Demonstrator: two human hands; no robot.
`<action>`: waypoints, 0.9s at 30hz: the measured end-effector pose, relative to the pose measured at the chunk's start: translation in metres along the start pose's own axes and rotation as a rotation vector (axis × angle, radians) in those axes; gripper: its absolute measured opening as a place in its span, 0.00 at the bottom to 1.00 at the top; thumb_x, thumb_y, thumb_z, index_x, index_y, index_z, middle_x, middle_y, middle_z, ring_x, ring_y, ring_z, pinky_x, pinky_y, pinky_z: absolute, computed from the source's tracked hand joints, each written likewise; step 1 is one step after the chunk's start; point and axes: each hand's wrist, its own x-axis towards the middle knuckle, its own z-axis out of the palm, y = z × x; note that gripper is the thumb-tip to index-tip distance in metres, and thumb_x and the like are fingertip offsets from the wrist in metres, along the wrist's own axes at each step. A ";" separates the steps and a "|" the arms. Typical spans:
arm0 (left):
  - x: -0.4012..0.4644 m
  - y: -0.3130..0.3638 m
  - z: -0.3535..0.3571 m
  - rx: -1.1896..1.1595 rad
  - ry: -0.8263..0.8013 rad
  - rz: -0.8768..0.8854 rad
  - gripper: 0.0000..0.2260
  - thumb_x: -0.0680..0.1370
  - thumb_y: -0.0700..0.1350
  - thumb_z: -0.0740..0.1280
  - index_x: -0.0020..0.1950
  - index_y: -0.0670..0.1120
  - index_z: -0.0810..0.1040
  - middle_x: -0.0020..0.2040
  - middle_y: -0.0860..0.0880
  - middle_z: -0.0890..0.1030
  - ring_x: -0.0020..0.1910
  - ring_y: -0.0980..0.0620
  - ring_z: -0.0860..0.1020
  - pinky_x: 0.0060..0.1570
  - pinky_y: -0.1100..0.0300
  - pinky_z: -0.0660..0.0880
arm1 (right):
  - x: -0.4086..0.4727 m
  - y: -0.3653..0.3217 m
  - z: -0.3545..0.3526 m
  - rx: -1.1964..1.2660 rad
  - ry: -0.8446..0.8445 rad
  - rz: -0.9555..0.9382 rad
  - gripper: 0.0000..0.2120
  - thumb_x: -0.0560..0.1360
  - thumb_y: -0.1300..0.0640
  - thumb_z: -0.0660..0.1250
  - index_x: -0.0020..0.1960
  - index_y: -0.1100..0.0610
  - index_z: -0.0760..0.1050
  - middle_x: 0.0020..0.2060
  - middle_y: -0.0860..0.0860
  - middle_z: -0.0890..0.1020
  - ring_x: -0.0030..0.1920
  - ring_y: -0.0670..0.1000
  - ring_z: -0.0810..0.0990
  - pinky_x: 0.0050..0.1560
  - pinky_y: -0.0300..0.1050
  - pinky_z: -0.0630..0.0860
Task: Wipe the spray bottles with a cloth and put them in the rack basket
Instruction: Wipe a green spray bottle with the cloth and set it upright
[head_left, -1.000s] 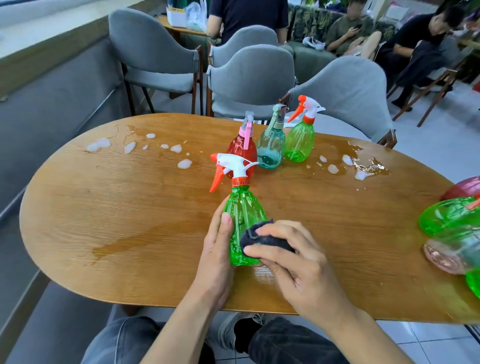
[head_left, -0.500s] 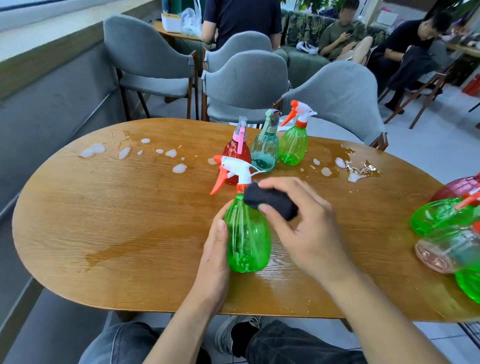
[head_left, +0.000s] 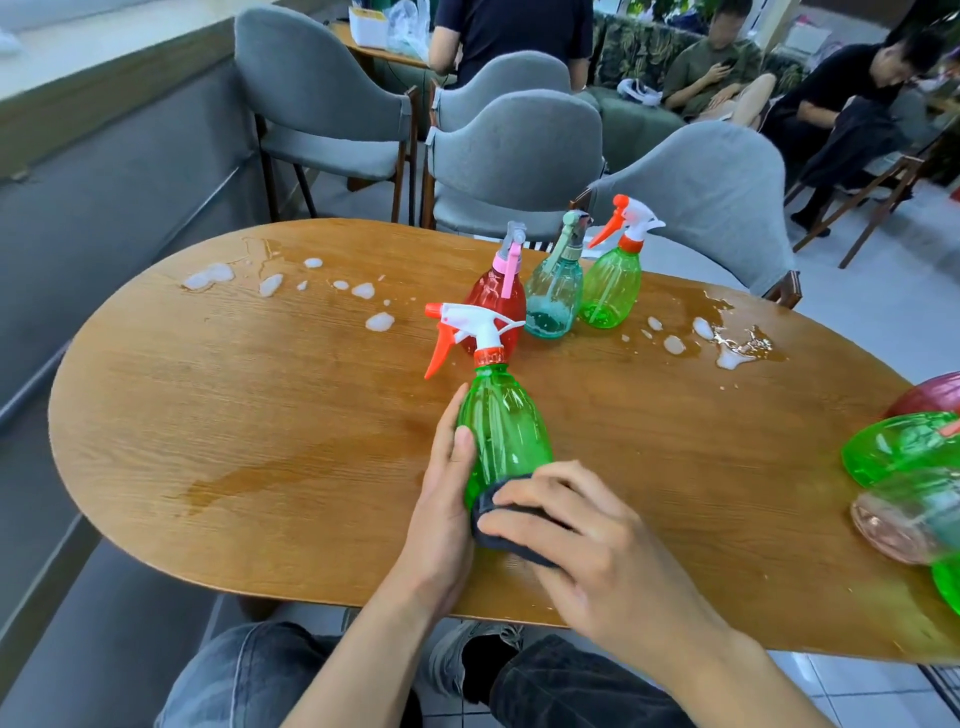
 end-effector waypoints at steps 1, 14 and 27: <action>0.000 0.001 0.001 -0.001 0.009 -0.003 0.20 0.89 0.54 0.58 0.82 0.56 0.68 0.73 0.49 0.80 0.71 0.46 0.79 0.65 0.53 0.78 | -0.005 0.001 -0.001 0.015 -0.028 -0.015 0.12 0.83 0.55 0.67 0.65 0.49 0.80 0.61 0.44 0.80 0.61 0.50 0.75 0.63 0.44 0.75; 0.000 -0.006 0.001 -0.007 -0.036 -0.009 0.23 0.86 0.60 0.54 0.82 0.61 0.67 0.76 0.52 0.77 0.74 0.47 0.77 0.60 0.37 0.81 | 0.071 0.029 -0.010 -0.033 0.210 0.258 0.13 0.81 0.56 0.71 0.65 0.50 0.81 0.59 0.45 0.81 0.60 0.48 0.75 0.60 0.46 0.76; -0.002 0.004 0.000 0.003 0.006 -0.032 0.29 0.84 0.67 0.59 0.83 0.59 0.65 0.76 0.51 0.77 0.75 0.47 0.76 0.69 0.50 0.74 | -0.013 -0.003 0.013 -0.039 0.013 -0.004 0.12 0.81 0.56 0.71 0.64 0.49 0.80 0.61 0.45 0.80 0.60 0.51 0.76 0.62 0.45 0.77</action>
